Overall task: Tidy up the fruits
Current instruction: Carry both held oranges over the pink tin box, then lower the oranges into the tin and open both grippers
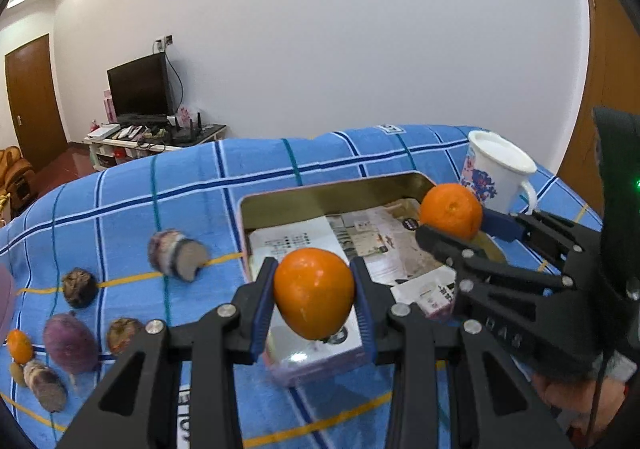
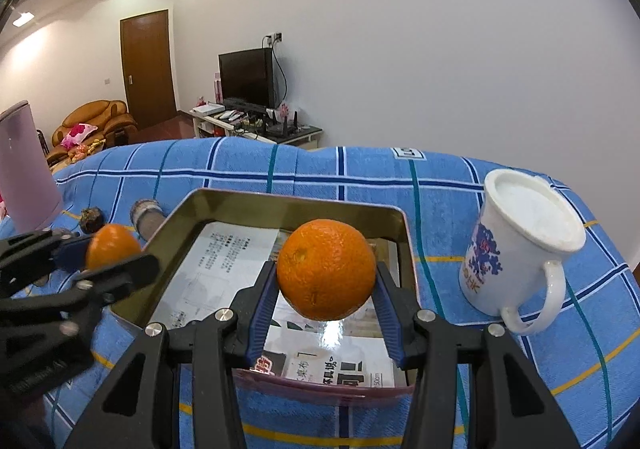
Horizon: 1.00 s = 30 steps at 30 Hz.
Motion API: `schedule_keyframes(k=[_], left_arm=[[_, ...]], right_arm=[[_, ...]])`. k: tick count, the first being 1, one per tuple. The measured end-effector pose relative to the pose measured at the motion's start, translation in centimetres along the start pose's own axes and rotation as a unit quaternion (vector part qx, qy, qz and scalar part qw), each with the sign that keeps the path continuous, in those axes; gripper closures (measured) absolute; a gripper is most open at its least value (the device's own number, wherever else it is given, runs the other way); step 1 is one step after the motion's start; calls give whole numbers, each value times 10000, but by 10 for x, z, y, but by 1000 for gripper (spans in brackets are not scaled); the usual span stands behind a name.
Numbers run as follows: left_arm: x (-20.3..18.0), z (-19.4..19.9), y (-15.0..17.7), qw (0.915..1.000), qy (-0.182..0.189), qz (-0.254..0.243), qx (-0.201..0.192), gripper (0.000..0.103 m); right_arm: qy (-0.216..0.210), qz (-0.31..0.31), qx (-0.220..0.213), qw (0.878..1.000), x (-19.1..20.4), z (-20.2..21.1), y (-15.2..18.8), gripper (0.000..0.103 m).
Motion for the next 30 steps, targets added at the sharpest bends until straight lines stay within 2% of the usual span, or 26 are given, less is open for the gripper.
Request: schedule_keyframes(k=[9, 20, 30], left_arm=[[-8, -26, 5, 9997, -26, 50, 225, 65], [-9, -38, 12, 9992, -281, -30, 281, 65], [-9, -36, 12, 9987, -452, -26, 243, 64]], right_arm=[[27, -65, 373, 9993, -1, -18, 7, 54], [-92, -76, 638, 9979, 3, -32, 13, 54], [-76, -105, 666, 9977, 3, -36, 13, 53]])
Point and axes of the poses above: each gripper's, at about its wrist camera, not at the fingertips, and z roughly against the way its jaws point, x to its left, y to its underside, the point moved 4 cm from there along -z, roughly the way its jaws point, and after that the axes turned 5 degrees about y, right-handed, at the moved point
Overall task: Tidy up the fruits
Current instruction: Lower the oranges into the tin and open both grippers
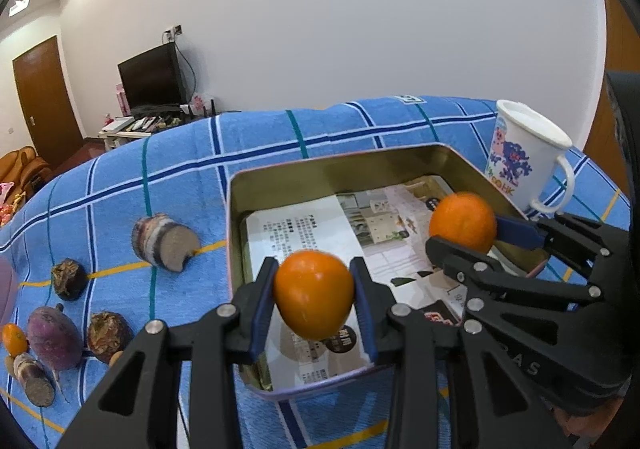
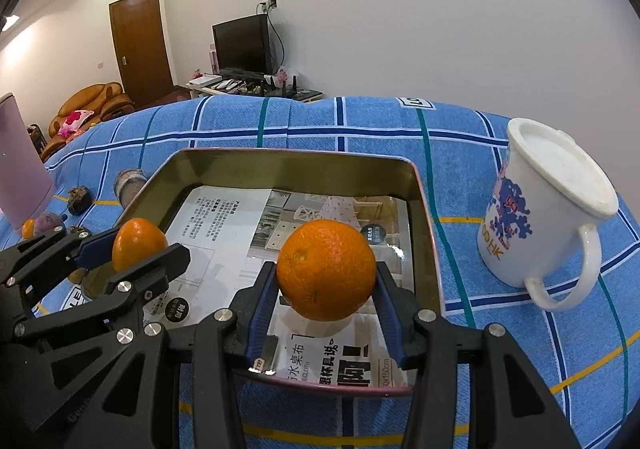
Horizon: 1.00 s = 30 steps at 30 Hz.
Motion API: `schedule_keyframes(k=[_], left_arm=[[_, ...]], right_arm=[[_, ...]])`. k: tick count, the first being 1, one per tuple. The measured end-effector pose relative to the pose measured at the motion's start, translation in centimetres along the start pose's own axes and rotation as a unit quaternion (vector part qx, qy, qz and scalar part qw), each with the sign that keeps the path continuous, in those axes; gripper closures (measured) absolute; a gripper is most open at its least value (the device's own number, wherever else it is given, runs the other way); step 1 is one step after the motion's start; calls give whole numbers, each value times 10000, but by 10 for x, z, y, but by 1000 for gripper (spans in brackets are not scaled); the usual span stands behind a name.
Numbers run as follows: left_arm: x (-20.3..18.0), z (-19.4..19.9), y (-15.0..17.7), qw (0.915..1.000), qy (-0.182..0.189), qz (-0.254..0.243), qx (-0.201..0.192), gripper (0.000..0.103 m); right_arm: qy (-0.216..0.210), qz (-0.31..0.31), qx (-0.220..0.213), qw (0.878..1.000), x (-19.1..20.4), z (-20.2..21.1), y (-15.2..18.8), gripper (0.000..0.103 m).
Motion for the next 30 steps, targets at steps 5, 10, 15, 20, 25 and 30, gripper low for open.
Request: schedule_keyframes(k=[5, 10, 15, 20, 25, 30], left_arm=[[4, 6, -1, 9998, -137, 47, -109, 55], [5, 20, -1, 9991, -263, 8, -343, 39], [19, 40, -2, 9956, -595, 228, -693, 0], [25, 52, 0, 9934, -734, 243, -845, 0], [36, 59, 4, 9909, -1024, 209, -847, 0], [50, 66, 9, 9885, -1226, 220, -855, 0]], right_arm=[[47, -79, -99, 9999, -3, 4, -2, 44], [94, -271, -322, 9991, -11, 14, -7, 42], [188, -511, -788, 9954, -21, 30, -12, 31], [200, -681, -1374, 9880, -25, 47, -15, 26], [329, -540, -1860, 9805, -17, 62, -14, 26], [453, -548, -2200, 9729, -17, 74, -15, 26]])
Point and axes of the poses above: each gripper's, at about its wrist camera, not at the fingertips, and z roughly against the way its jaws point, x to its left, y to its underside, the point moved 4 cm from there along -z, roughly the way its jaws point, and after that the axes turned 5 degrees about y, right-handed, at the moved point
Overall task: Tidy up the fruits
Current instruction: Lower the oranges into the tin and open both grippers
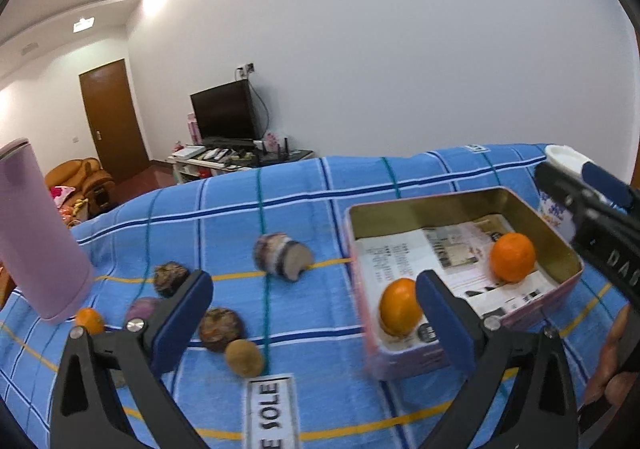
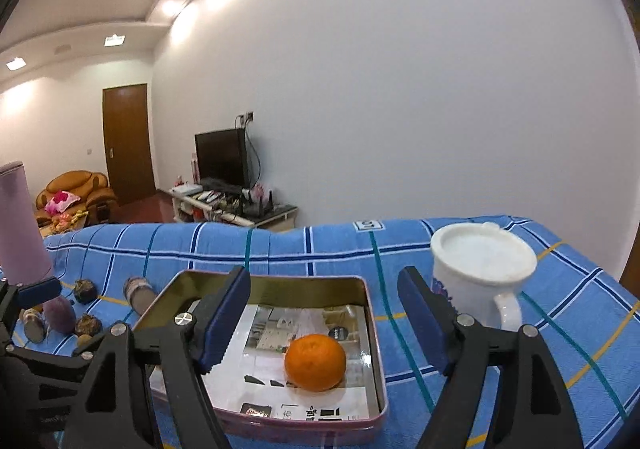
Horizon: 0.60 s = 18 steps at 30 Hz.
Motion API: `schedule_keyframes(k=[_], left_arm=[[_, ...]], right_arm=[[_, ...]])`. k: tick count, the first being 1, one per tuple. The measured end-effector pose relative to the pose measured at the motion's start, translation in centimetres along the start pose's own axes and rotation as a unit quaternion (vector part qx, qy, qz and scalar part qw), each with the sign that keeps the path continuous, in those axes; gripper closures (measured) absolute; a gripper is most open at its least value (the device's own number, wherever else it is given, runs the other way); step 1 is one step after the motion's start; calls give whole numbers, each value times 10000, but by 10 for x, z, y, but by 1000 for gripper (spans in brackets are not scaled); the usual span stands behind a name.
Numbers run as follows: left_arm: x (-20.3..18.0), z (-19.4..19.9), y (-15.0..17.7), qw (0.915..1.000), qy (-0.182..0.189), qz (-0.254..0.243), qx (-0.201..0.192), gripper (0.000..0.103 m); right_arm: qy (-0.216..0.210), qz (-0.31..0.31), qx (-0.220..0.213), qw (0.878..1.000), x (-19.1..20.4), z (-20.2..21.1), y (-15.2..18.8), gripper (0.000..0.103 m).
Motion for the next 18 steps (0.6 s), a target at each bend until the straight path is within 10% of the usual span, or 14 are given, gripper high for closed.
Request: schedule_keyframes(k=[18], left_arm=[[62, 19, 17, 9971, -605, -457, -89, 0]], right_arm=[[186, 3, -81, 9998, 7, 8, 6, 26]])
Point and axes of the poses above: each gripper's, at about its wrist camera, not at the fingertips, and z roughly against the way its jaws point, x to its left, y to its underside, the point moved 4 cm from there along -z, roughly the way its jaws point, and after that the axes turned 5 degrees about y, right-handed, at the moved point
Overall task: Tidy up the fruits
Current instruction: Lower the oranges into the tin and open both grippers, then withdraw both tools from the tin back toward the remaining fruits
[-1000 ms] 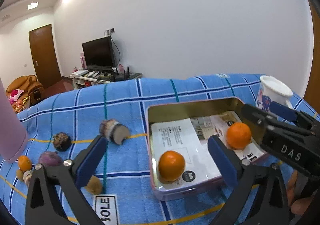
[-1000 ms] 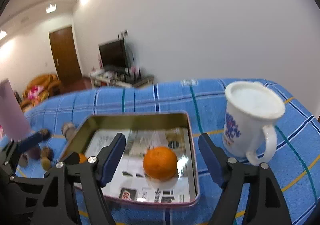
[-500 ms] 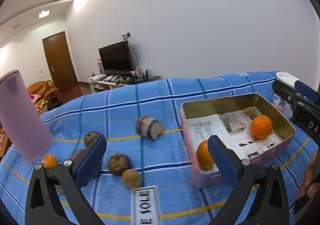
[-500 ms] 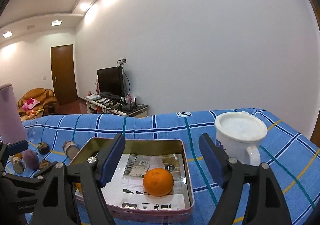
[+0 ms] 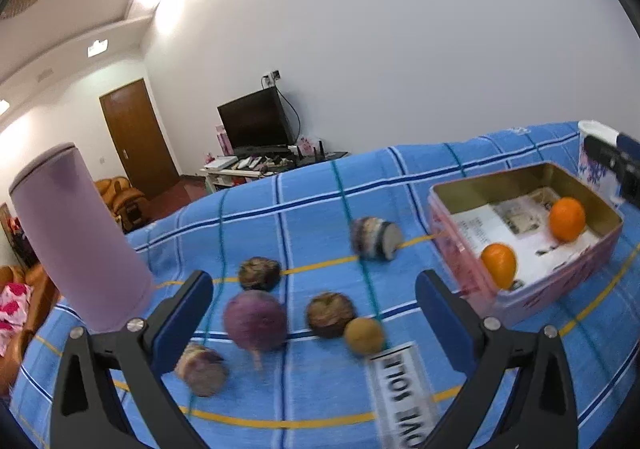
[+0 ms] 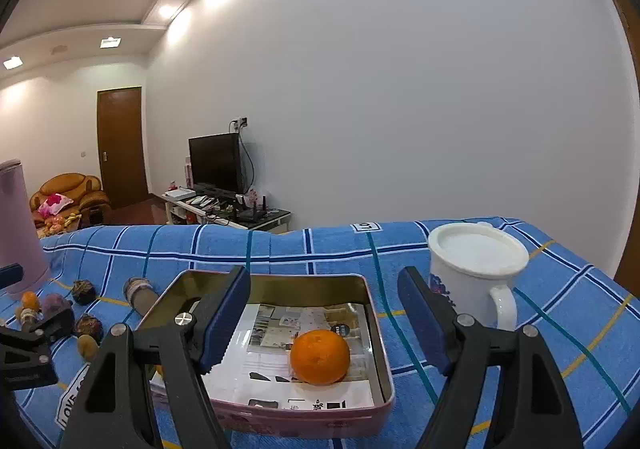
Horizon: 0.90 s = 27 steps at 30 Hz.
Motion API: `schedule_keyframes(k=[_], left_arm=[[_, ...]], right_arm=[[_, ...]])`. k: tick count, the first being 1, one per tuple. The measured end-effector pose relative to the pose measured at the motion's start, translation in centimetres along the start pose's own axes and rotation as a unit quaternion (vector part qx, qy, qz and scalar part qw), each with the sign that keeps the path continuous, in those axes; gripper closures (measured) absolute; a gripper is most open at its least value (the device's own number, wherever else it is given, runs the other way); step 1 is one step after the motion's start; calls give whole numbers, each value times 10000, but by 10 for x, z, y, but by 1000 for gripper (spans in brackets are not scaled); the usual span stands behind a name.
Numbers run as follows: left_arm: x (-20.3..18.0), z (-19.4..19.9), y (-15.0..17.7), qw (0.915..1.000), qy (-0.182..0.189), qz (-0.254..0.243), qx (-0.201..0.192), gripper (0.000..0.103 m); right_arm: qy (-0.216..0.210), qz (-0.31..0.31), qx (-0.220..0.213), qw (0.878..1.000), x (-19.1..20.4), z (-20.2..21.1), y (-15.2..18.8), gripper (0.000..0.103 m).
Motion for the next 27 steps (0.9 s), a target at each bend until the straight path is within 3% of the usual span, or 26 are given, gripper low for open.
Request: schedule_keyframes(k=[14, 27], left_arm=[[48, 2, 16, 9996, 5, 256, -78, 0], [76, 6, 23, 9986, -36, 515, -109, 0]], right_arm=[[182, 29, 70, 9998, 11, 12, 3, 26], [-279, 366, 291, 9985, 71, 30, 13, 26]])
Point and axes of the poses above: each gripper's, at about its wrist camera, not at the fingertips, and z roughly against the way its jaws point, x to its left, y to its underside, the point moved 4 cm from there along -z, roughly the way its jaws point, and after that the axes turned 5 degrees about y, right-handed, at the moved point
